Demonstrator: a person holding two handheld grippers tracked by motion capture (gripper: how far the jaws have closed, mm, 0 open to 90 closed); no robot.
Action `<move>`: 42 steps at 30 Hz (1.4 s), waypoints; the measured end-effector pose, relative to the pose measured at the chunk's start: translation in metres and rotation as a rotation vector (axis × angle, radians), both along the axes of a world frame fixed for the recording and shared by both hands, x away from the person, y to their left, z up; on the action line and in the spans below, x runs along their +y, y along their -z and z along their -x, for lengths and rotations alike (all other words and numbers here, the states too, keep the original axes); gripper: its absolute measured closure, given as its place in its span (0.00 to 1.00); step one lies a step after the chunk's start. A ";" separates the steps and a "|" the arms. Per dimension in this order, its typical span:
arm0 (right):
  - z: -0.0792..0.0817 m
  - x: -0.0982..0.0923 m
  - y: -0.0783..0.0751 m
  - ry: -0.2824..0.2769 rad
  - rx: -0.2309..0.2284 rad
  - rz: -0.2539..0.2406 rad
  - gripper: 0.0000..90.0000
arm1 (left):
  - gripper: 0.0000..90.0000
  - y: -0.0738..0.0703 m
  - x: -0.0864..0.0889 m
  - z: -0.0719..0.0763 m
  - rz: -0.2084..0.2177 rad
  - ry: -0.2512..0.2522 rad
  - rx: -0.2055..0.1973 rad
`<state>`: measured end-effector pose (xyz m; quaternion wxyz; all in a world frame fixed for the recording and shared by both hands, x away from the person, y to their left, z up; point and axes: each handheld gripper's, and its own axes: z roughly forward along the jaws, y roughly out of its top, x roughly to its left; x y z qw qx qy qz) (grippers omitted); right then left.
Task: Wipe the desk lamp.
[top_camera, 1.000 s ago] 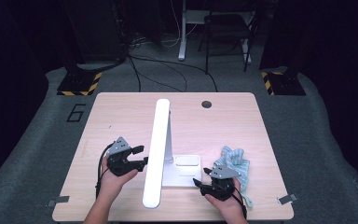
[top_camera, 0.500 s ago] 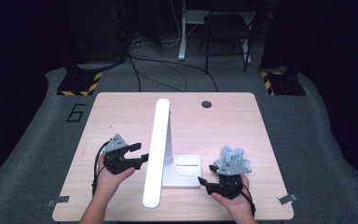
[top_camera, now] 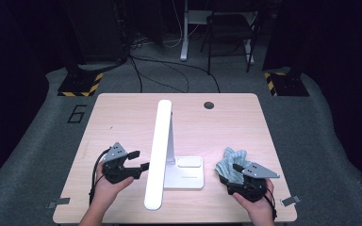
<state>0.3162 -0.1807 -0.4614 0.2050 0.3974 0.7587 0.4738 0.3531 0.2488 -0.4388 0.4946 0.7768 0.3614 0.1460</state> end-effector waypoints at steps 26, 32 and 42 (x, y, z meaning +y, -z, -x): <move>-0.005 0.008 0.043 0.036 0.029 0.048 0.34 | 0.36 0.056 0.006 0.004 -0.051 -0.059 0.030; -0.006 0.011 0.046 0.025 0.033 0.063 0.34 | 0.36 0.062 -0.003 0.001 -0.071 -0.032 0.058; -0.006 0.017 0.050 0.005 0.042 0.075 0.35 | 0.36 0.066 -0.013 0.001 -0.099 0.002 0.068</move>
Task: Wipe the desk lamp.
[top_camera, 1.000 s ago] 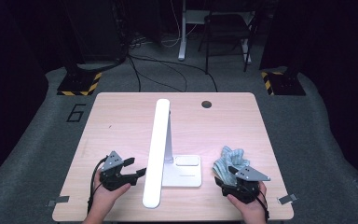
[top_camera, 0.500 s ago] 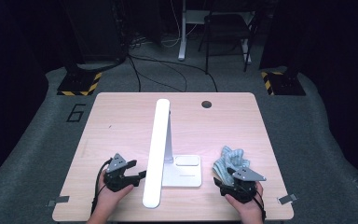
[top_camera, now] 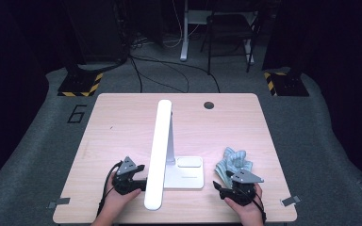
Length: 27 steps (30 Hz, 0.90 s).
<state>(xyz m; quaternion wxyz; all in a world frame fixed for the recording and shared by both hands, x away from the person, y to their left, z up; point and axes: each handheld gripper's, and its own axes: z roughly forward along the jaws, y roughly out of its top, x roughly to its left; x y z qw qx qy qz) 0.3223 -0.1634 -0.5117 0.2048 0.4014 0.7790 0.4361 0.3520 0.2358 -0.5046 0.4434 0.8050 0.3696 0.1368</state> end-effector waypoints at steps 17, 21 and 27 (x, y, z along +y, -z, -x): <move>-0.001 0.000 0.002 -0.002 0.020 0.004 0.35 | 0.36 0.002 0.001 -0.002 0.014 -0.039 0.002; -0.002 -0.001 0.002 -0.005 0.008 0.000 0.35 | 0.36 0.001 0.003 -0.003 0.016 -0.049 -0.003; -0.002 -0.002 0.002 -0.005 0.011 -0.006 0.35 | 0.36 0.001 0.006 -0.006 0.022 -0.062 0.010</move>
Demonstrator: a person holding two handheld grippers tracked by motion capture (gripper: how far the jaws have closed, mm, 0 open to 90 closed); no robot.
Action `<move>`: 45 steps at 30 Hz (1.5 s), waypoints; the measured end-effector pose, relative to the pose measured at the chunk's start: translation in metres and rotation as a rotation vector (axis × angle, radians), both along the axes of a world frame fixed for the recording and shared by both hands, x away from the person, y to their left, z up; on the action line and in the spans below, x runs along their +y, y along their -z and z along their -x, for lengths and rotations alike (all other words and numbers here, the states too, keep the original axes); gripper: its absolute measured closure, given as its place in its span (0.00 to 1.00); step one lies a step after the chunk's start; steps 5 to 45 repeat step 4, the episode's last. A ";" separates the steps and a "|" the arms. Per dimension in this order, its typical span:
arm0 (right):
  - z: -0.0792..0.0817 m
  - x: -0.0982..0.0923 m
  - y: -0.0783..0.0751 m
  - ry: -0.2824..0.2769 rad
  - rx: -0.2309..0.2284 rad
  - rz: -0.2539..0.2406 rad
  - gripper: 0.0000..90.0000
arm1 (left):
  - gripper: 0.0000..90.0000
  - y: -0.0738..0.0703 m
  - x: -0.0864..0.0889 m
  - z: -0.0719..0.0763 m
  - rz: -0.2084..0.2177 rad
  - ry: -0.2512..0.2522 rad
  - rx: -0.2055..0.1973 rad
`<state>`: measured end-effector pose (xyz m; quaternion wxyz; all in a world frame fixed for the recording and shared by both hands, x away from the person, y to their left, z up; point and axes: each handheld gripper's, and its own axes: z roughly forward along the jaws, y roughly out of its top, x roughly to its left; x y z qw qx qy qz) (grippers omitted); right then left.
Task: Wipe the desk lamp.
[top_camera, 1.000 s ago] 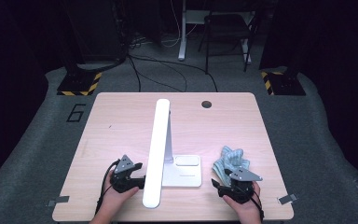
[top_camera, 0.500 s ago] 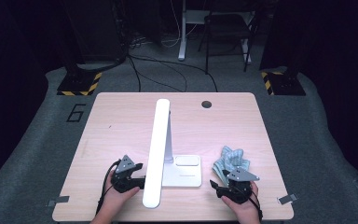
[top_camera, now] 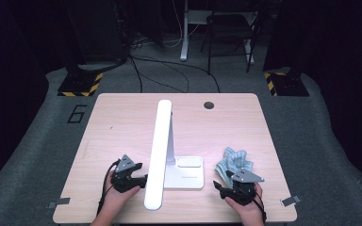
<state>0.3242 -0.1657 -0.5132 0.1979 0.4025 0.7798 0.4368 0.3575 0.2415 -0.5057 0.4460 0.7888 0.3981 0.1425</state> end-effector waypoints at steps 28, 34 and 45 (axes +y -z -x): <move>-0.001 -0.001 0.000 0.013 -0.011 -0.010 0.35 | 0.36 0.000 0.002 0.001 0.006 -0.012 -0.007; -0.001 -0.001 0.000 0.013 -0.011 -0.010 0.35 | 0.36 0.000 0.002 0.001 0.006 -0.012 -0.007; -0.001 -0.001 0.000 0.013 -0.011 -0.010 0.35 | 0.36 0.000 0.002 0.001 0.006 -0.012 -0.007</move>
